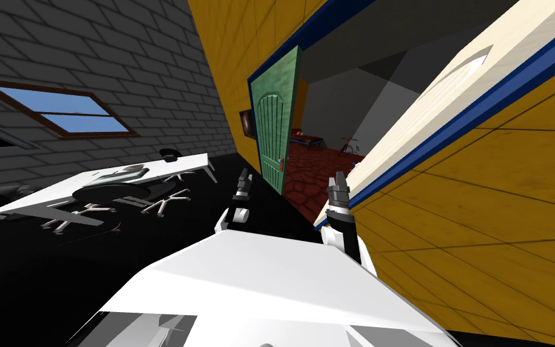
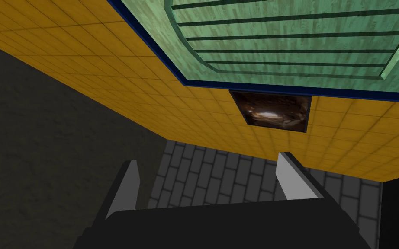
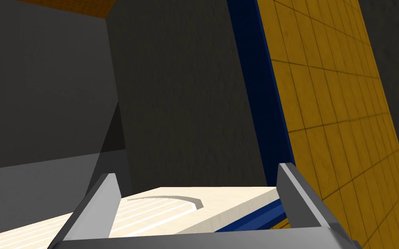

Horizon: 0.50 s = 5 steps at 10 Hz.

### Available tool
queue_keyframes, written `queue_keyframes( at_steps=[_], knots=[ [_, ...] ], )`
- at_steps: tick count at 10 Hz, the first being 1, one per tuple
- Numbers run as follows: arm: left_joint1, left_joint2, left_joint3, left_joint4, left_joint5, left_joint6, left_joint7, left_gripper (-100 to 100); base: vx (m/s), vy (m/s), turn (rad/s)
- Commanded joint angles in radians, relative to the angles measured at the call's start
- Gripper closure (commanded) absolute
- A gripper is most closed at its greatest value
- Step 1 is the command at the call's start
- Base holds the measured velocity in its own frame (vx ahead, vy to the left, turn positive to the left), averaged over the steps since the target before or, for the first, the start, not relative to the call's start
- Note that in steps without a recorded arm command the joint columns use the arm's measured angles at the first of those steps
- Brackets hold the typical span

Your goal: Push the door open

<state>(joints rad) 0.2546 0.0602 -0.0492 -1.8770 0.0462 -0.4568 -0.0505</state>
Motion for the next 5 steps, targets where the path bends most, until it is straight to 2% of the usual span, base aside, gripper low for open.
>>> queue_keyframes(
  at_steps=[1, 5],
  knots=[
    [-0.021, 0.002, -0.008, 0.034, -0.005, 0.003, 0.004, -100, 0.096, 0.077, -0.072],
    [-0.079, 0.014, -0.02, 0.128, -0.013, 0.003, 0.018, -100, 0.09, 0.076, -0.075]
  ],
)
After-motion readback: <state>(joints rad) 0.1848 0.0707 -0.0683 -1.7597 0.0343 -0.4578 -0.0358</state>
